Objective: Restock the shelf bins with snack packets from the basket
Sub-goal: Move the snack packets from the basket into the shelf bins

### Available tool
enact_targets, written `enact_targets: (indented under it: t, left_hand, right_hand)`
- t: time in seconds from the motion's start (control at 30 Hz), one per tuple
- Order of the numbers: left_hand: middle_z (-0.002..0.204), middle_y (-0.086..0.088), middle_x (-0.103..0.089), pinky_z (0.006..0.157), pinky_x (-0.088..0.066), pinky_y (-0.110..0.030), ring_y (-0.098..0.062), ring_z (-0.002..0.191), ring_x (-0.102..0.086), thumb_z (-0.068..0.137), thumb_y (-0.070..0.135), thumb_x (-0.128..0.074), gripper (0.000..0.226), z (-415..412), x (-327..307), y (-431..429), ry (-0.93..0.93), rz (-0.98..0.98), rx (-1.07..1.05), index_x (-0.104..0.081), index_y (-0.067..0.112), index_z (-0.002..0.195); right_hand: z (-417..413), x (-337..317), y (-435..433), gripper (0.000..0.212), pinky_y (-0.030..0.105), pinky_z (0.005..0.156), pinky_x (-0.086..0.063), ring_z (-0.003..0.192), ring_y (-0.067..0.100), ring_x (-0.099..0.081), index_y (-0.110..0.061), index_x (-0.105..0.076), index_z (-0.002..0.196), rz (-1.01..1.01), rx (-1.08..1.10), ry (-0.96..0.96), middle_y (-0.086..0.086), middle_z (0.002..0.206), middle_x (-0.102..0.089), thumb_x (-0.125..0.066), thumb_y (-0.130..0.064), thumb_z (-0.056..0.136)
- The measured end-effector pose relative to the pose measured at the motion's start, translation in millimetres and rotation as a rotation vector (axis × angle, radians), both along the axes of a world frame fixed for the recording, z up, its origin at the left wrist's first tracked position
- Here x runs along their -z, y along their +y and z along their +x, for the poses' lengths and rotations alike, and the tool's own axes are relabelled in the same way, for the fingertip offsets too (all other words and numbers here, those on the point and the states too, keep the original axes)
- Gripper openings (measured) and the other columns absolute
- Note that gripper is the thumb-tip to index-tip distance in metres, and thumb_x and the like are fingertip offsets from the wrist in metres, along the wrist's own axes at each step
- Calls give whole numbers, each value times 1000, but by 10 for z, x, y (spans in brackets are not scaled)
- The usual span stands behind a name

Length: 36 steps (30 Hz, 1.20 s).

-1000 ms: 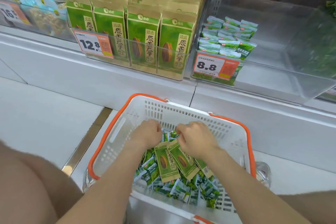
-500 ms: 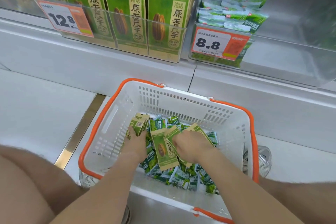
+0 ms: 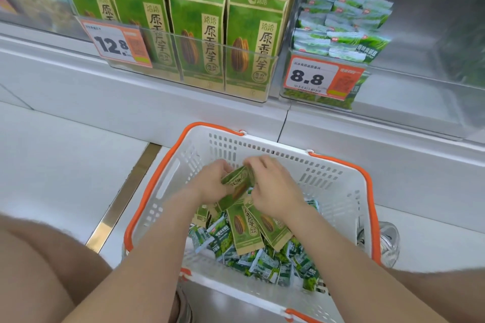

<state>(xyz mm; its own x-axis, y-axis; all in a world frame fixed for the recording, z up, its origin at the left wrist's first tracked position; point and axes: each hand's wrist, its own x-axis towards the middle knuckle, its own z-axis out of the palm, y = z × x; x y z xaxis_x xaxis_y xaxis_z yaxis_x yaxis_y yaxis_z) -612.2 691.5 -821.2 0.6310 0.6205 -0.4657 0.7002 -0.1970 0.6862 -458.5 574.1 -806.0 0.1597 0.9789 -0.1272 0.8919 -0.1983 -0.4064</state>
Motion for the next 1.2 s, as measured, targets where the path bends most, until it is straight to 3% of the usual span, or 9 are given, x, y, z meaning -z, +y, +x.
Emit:
enact_targets:
  t: [0.07, 0.17, 0.27, 0.33, 0.47, 0.73, 0.87, 1.0, 1.2]
  left_hand:
    - [100, 7, -76, 71, -61, -24, -6, 88, -73, 91, 16, -81, 23, 16, -262, 77, -77, -129, 54, -69, 26, 108]
    - [90, 10, -80, 78, -57, -20, 0, 88, -73, 81, 23, -90, 19, -19, -555, 63, -258, -150, -16, -81, 24, 98]
    - [93, -2, -81, 79, -61, -34, -16, 87, -77, 78, 31, -92, 25, -57, -688, 17, -440, -116, -294, -80, 15, 93]
    - [92, -8, -80, 75, -63, -36, -21, 83, -78, 89, 32, -83, 27, -80, -749, -18, -528, -193, -426, -76, 7, 99]
    - [96, -14, -80, 80, -65, -39, -27, 89, -79, 104, 32, -64, 33, -74, -879, -128, -600, -259, -424, -73, 0, 108]
    - [86, -12, -80, 67, -59, -31, -20, 75, -76, 104, 26, -64, 26, 2, -1099, -218, -689, -124, -376, -79, 5, 101]
    - [83, -4, -80, 71, -56, -35, -16, 75, -74, 99, 26, -72, 17, 69, -1278, -147, -716, 135, -275, -82, 14, 91]
    - [83, 1, -77, 73, -59, -46, -22, 79, -72, 102, 41, -65, 27, 133, -1592, -161, -840, 317, -294, -78, 20, 90]
    - [111, 9, -66, 83, -53, -28, -9, 101, -63, 108, 17, -50, 23, 127, -1951, -74, -864, 722, -463, -70, 24, 116]
  right_hand:
    - [11, -135, 4, 72, 43, 109, -38, 131, 20, -40, -34, -41, 145, 53, 12, 73, -1, 141, -46, -60, -13, 79]
    - [31, -337, -29, 55, 43, 110, -40, 119, 15, -52, -33, -53, 140, 13, 14, 156, -5, 128, -62, -57, -28, 86]
    - [59, -481, -95, 38, 22, 70, -52, 66, -2, -62, -30, -63, 128, 80, 149, 336, -10, 103, -70, -61, -28, 91]
    - [66, -526, -129, 26, 23, 55, -51, 57, 8, -65, -27, -63, 120, 143, 315, 527, -8, 104, -70, -63, -21, 95]
    - [130, -584, -187, 14, 35, 83, -58, 95, 18, -75, -23, -63, 113, 48, 451, 896, -3, 109, -76, -65, -19, 100]
    - [236, -820, -285, 32, 45, 92, -60, 90, 21, -77, -10, -69, 110, -54, 234, 866, 6, 91, -80, -87, -14, 84]
    - [110, -1144, -162, 27, 53, 88, -61, 96, 34, -75, -23, -69, 122, 262, 264, 970, 15, 99, -78, -75, -27, 96]
    - [66, -1504, 4, 10, 35, 70, -55, 78, 21, -73, -25, -77, 105, 549, 209, 652, -2, 84, -79, -72, -25, 97]
    - [-16, -2301, 33, 7, 31, 69, -56, 76, 12, -69, -17, -76, 101, 1200, 311, 466, -9, 85, -74, -73, -21, 97]
